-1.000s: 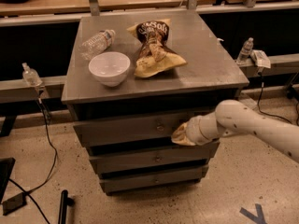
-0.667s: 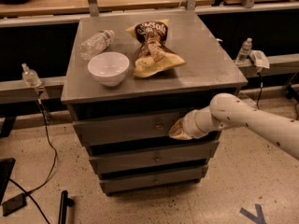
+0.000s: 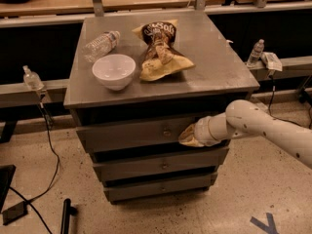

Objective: Close top drawer

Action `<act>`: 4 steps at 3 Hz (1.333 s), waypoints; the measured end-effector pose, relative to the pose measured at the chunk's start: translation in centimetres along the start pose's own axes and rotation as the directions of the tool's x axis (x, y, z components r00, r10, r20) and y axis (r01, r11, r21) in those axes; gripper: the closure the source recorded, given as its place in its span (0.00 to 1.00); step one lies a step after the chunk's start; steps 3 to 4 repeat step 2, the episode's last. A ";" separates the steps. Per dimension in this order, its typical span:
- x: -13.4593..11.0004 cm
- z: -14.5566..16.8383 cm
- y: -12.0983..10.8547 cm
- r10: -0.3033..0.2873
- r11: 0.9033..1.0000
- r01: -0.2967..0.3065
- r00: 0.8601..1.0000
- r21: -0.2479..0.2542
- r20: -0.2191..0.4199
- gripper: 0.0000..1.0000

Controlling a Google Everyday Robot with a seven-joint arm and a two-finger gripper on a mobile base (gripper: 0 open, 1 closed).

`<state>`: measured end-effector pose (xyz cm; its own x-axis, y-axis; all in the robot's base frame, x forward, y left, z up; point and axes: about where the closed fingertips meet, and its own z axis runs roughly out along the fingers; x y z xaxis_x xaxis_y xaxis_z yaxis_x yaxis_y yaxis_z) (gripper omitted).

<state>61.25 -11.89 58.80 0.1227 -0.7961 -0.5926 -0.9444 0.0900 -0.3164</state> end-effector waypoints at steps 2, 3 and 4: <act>0.6 -1.1 2.7 0.002 0.999 0.000 0.999 -0.046 0.047 1.00; 0.6 -1.1 2.7 0.002 0.999 0.000 0.999 -0.046 0.047 1.00; 0.6 -1.1 2.7 0.002 0.999 0.000 0.999 -0.046 0.047 1.00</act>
Offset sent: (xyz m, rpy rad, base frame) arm -0.0218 -0.0063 -0.0032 0.0336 0.0252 0.0315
